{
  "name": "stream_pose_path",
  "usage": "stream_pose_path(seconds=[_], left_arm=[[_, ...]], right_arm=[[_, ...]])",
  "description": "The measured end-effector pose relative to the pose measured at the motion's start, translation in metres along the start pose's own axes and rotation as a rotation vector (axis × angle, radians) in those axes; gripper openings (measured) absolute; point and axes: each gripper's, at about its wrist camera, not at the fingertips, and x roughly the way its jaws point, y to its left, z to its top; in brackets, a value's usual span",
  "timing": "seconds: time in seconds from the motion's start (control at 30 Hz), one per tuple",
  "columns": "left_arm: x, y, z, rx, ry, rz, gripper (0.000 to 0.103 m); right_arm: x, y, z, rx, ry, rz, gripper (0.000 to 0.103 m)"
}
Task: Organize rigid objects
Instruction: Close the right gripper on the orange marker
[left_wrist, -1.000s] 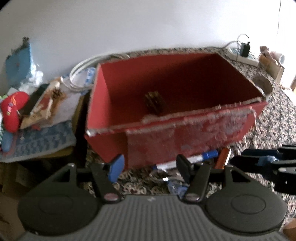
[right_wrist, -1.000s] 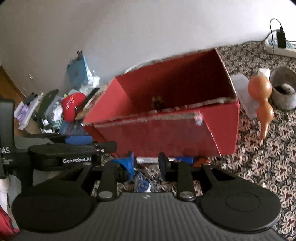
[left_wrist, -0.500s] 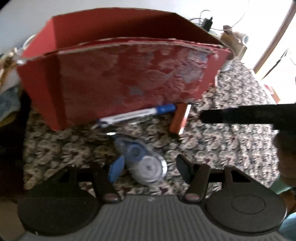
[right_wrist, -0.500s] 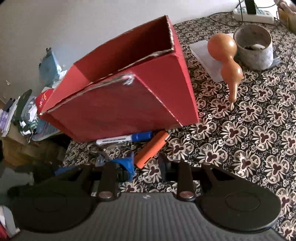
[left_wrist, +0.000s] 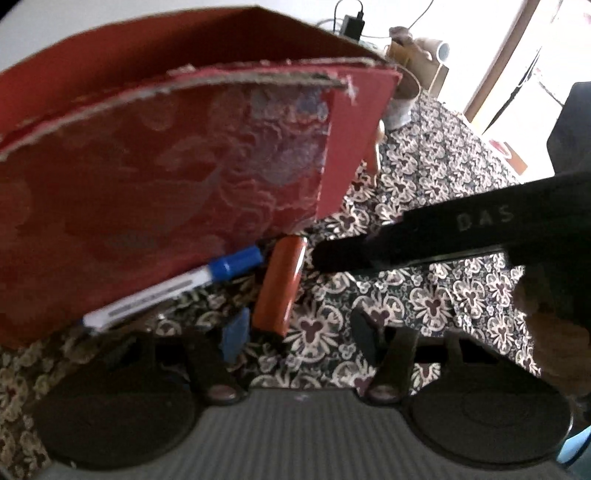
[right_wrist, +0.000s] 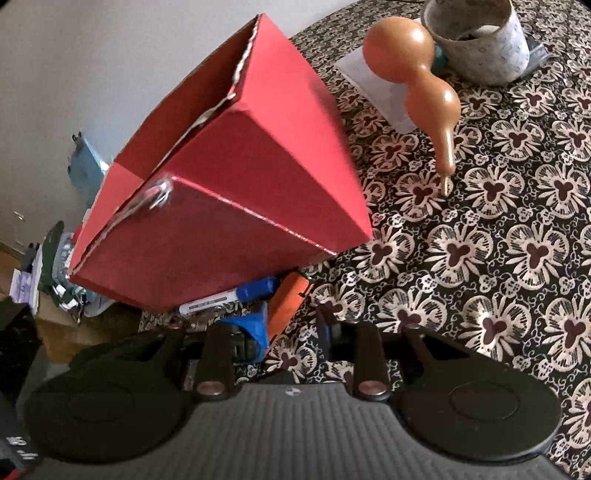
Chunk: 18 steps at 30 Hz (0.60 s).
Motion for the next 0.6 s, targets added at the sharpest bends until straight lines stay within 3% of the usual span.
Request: stream_pose_path(seconds=[0.1, 0.27, 0.37, 0.4, 0.6], left_arm=[[0.004, 0.002, 0.006, -0.002, -0.006, -0.019, 0.046], [0.008, 0.005, 0.014, -0.024, -0.010, -0.043, 0.040], [0.010, 0.002, 0.016, -0.025, -0.015, -0.042, 0.027], [0.012, 0.000, 0.017, -0.027, -0.016, -0.042, 0.017], [0.014, -0.011, 0.013, -0.024, -0.025, -0.034, 0.015]], right_arm=[[-0.001, -0.007, 0.001, 0.018, 0.001, 0.014, 0.011], [0.003, -0.015, 0.003, 0.038, 0.018, 0.036, 0.011], [0.010, -0.012, 0.002, 0.045, 0.033, 0.056, 0.011], [0.012, -0.012, 0.002, 0.046, 0.037, 0.056, 0.011], [0.018, -0.012, 0.003, 0.053, 0.047, 0.065, 0.011]])
